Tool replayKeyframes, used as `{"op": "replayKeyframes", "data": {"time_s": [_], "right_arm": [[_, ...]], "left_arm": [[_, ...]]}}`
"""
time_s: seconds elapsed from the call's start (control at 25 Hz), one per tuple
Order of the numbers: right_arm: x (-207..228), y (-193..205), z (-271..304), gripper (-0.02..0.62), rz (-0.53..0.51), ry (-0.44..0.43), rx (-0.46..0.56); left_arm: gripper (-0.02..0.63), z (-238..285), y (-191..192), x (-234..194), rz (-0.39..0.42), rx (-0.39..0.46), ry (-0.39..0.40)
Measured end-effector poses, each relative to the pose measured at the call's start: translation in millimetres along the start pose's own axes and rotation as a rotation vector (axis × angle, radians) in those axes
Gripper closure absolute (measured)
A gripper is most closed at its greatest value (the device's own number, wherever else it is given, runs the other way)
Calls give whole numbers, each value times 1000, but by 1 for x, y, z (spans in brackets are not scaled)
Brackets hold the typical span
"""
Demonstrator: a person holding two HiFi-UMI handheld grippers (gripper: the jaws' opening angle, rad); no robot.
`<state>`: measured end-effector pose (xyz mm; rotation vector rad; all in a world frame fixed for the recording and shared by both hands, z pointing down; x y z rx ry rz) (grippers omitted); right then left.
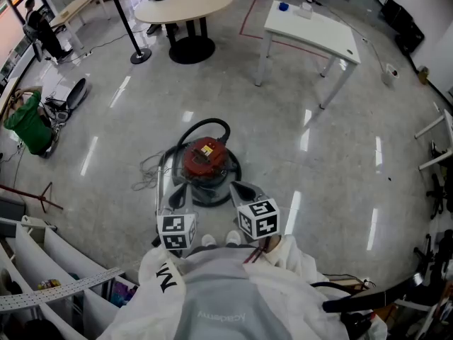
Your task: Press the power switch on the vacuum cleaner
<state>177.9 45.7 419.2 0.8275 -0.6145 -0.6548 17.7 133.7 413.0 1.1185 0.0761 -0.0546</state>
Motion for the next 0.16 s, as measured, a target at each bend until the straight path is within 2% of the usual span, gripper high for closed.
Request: {"op": "replayKeyframes", "data": {"time_s": [0.16], "right_arm": [[-2,0,1,597,-2,1,-2]], "left_arm": [[606,-1,1,-2,-3,0,-1]]}}
Point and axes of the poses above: the fingertips, and each gripper's own axes: z forward along the fingers, x to its right, y out of its underside, the point moved 6 cm from there along -z, backward along the fingers, and after that the axes turned 8 degrees about y, right-handed, at the moved point
